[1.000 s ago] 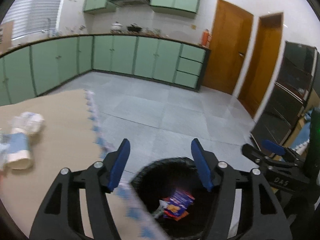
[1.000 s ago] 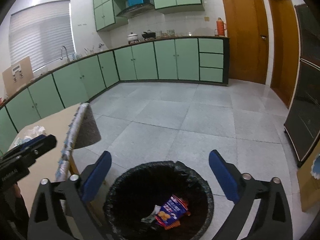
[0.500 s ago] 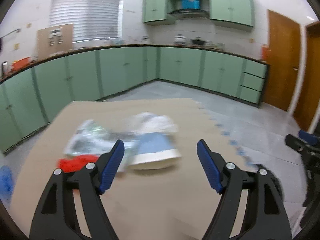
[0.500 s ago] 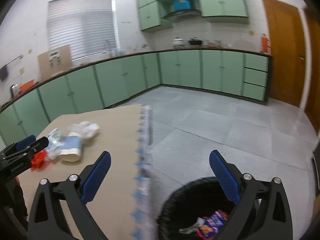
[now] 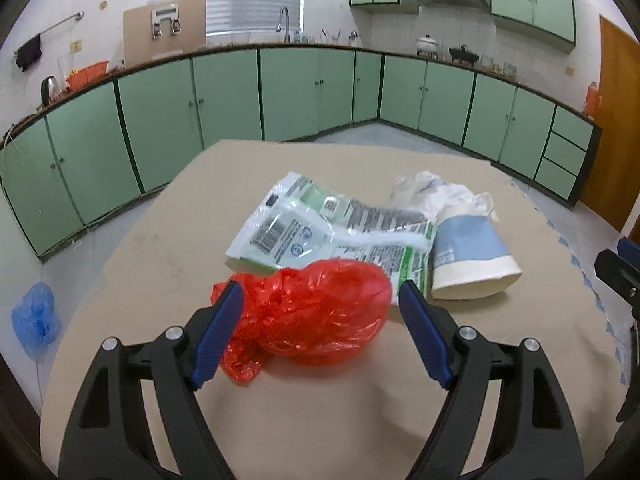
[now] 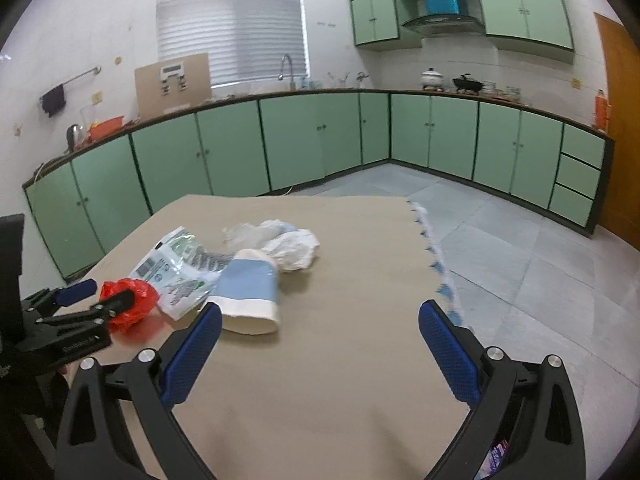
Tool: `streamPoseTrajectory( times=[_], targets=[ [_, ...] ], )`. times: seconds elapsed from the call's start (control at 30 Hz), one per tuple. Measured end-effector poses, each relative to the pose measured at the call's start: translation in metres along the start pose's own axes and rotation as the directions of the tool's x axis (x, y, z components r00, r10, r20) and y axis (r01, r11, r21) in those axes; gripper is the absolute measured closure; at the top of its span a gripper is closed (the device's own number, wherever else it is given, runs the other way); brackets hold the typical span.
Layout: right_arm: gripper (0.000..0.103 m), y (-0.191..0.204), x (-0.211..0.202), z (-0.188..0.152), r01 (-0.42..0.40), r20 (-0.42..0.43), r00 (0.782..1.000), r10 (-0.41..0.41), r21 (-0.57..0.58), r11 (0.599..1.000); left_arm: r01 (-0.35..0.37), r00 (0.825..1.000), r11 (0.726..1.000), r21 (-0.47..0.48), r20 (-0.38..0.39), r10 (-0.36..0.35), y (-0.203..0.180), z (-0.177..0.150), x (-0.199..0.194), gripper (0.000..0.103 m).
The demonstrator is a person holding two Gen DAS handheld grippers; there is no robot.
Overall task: Collect trash
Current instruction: 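Move both open grippers back to the table, then close the left gripper on the red plastic bag while the right gripper approaches the paper cup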
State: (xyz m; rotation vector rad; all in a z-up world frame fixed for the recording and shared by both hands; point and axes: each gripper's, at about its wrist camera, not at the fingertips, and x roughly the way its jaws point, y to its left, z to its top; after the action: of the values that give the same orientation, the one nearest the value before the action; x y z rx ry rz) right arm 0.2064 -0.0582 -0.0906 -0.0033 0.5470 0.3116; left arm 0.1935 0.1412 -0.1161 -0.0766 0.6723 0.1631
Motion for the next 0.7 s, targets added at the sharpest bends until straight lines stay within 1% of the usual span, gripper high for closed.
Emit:
streamPoseTrajectory(
  times=[0.2, 0.23, 0.27, 0.3, 0.37, 0.4, 0.47, 0.57, 0.6, 0.63, 0.7],
  targets=[
    [0.006, 0.013, 0.017, 0.003, -0.007, -0.024, 1.0, 0.006, -0.023, 1.0, 0.001, 0.999, 1.0, -0.02, -0.038, -0.002, 0.007, -0.004, 0.014, 0.026],
    [0.006, 0.014, 0.02, 0.003, -0.008, -0.03, 1.0, 0.007, -0.025, 1.0, 0.003, 0.999, 1.0, -0.024, -0.041, -0.004, 0.008, -0.004, 0.015, 0.027],
    [0.006, 0.016, 0.023, 0.002, -0.008, -0.034, 0.999, 0.007, -0.028, 1.0, 0.001, 0.999, 1.0, -0.03, -0.044, -0.002, 0.009, -0.004, 0.015, 0.035],
    [0.006, 0.017, 0.026, 0.001, -0.009, -0.043, 0.999, 0.008, -0.033, 0.999, 0.001, 0.999, 0.999, -0.033, -0.047, -0.003, 0.009, -0.004, 0.016, 0.039],
    [0.006, 0.021, 0.031, 0.0, -0.005, -0.063, 0.998, 0.002, -0.046, 0.999, 0.006, 0.998, 0.999, -0.043, -0.059, -0.008, 0.01, -0.004, 0.018, 0.053],
    [0.006, 0.023, 0.034, -0.002, -0.003, -0.07, 0.998, -0.001, -0.053, 0.999, 0.008, 0.998, 0.999, -0.049, -0.061, -0.011, 0.012, -0.004, 0.019, 0.056],
    [0.006, 0.025, 0.038, -0.005, -0.004, -0.082, 0.997, -0.001, -0.054, 0.999, 0.011, 0.998, 0.998, -0.067, -0.062, -0.016, 0.015, -0.004, 0.019, 0.072],
    [0.008, 0.024, 0.045, -0.007, -0.012, -0.097, 0.995, 0.009, -0.031, 0.999, 0.021, 0.997, 0.996, -0.085, -0.066, -0.026, 0.018, -0.005, 0.021, 0.084],
    [0.011, 0.024, 0.048, -0.007, -0.016, -0.102, 0.995, 0.013, -0.027, 1.0, 0.023, 0.997, 0.996, -0.088, -0.065, -0.029, 0.018, -0.005, 0.021, 0.086],
    [0.012, 0.025, 0.052, -0.007, -0.019, -0.117, 0.993, 0.016, -0.029, 0.999, 0.026, 0.998, 0.996, -0.089, -0.063, -0.031, 0.019, -0.005, 0.02, 0.092],
    [0.015, 0.027, 0.056, -0.008, -0.012, -0.139, 0.99, 0.006, -0.04, 0.999, 0.032, 0.998, 0.996, -0.085, -0.059, -0.037, 0.018, -0.005, 0.019, 0.095]
  ],
)
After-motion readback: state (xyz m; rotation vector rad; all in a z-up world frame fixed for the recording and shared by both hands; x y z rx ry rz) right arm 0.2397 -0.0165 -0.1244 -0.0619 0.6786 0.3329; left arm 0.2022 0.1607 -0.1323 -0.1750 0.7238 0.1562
